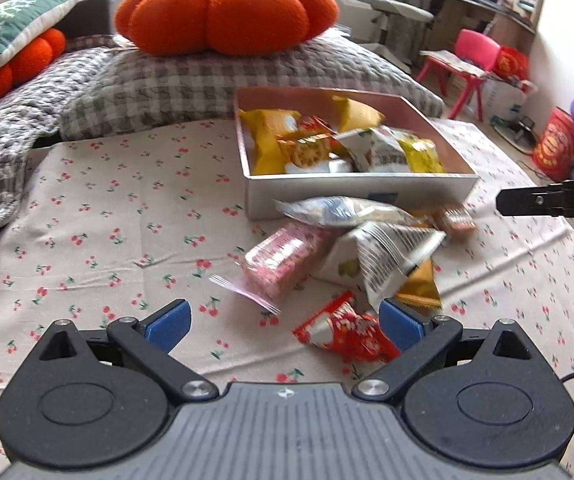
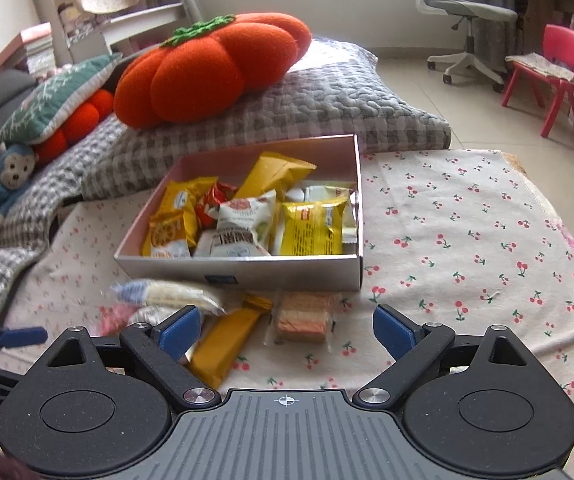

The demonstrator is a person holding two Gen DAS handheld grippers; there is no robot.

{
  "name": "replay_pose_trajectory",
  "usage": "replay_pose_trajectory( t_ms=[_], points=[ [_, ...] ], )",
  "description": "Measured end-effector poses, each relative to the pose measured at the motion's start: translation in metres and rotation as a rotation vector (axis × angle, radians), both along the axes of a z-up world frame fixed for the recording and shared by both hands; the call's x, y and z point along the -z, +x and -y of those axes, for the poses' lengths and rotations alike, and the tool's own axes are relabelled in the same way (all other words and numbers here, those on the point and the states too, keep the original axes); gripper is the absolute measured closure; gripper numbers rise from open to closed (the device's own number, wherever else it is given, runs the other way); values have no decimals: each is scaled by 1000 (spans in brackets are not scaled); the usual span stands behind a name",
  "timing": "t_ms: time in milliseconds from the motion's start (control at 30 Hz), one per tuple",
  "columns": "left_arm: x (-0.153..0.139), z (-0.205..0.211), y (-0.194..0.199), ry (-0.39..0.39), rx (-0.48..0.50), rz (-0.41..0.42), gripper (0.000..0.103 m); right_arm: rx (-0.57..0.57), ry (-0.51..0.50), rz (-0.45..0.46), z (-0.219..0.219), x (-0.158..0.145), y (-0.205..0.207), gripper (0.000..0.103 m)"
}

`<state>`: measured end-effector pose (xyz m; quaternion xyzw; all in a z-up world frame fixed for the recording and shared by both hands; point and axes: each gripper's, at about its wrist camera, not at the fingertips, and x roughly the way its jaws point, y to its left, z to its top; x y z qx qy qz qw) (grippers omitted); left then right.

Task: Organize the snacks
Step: 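Grasp the red candy pack with left tool while right tool approaches white striped pack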

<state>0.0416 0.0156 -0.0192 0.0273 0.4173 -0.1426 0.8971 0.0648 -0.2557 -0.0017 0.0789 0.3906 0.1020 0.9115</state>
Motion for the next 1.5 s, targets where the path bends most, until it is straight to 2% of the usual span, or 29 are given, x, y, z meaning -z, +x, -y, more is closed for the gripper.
replay_pose_trajectory(
  t_ms=[233,433,533,767,967,1200,1500],
  points=[
    [12,18,-7,-1,96,-4,3,-54,-37,2,-7,5,-13,8],
    [21,30,-8,25,152,-2,9,-88,-42,14,-11,8,-21,8],
    [23,32,-7,34,155,-2,15,-97,-49,13,-14,10,-21,8],
    [23,33,-6,22,154,2,41,-111,-48,3,-20,13,-20,8],
    [21,36,-9,28,180,6,58,-118,-47,-2,-27,15,-18,8],
    [14,33,-12,37,183,23,69,-125,-41,-13,-38,18,-14,8],
    [8,15,-20,49,169,23,72,-149,-28,-35,-61,21,-7,8]
  ],
)
